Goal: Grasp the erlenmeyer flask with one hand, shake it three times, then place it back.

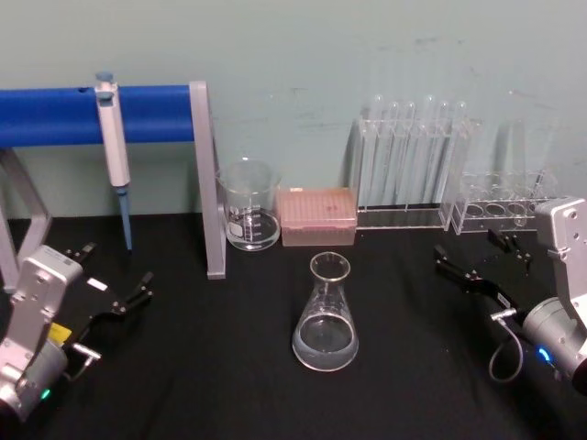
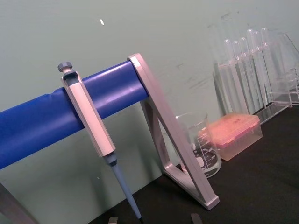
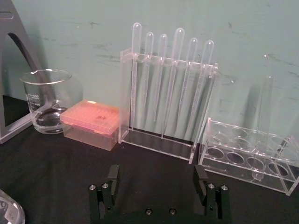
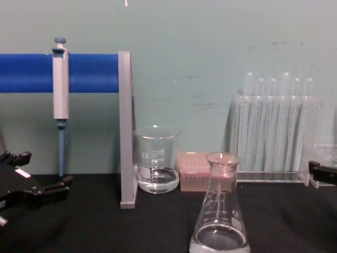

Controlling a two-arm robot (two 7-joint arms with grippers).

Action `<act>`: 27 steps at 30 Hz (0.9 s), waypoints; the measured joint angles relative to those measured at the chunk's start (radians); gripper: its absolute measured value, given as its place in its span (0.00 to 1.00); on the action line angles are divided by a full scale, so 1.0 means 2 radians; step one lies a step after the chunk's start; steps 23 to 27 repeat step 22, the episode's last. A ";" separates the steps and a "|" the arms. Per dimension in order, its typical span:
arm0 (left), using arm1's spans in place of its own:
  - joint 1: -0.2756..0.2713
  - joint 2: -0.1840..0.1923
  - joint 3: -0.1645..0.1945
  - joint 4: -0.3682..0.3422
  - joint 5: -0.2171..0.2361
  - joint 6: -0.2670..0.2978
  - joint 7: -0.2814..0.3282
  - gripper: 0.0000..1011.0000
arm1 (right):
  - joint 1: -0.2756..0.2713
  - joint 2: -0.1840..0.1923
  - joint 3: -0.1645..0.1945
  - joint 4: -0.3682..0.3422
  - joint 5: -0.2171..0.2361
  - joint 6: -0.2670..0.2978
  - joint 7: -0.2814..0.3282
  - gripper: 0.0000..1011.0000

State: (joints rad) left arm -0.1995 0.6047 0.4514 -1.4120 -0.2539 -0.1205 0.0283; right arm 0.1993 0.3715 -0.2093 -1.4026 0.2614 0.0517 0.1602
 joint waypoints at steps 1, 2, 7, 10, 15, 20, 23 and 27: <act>0.000 0.000 0.000 0.000 0.000 0.000 0.000 0.99 | 0.000 -0.001 0.001 0.000 0.000 0.001 0.000 0.99; 0.000 0.000 0.000 0.000 0.000 0.000 0.000 0.99 | 0.000 -0.002 0.001 0.000 -0.001 0.001 0.000 0.99; 0.000 0.000 0.000 0.000 0.000 0.000 0.000 0.99 | 0.000 -0.001 0.001 0.000 -0.001 0.001 0.001 0.99; 0.000 0.000 0.000 0.000 0.000 0.000 0.000 0.99 | 0.000 -0.001 0.000 0.000 -0.001 0.001 0.001 0.99; 0.000 0.000 0.000 0.000 0.000 0.000 0.000 0.99 | 0.000 0.000 0.000 0.000 -0.001 0.000 0.001 0.99; 0.000 0.000 0.000 0.000 0.000 0.000 0.000 0.99 | 0.000 0.000 -0.001 0.000 -0.001 0.000 0.001 0.99; 0.000 0.000 0.000 0.000 0.000 0.000 0.000 0.99 | 0.000 0.000 -0.001 0.000 -0.001 0.000 0.001 0.99; 0.000 0.000 0.000 0.000 0.000 0.000 0.000 0.99 | 0.000 0.000 -0.001 0.000 -0.001 0.000 0.001 0.99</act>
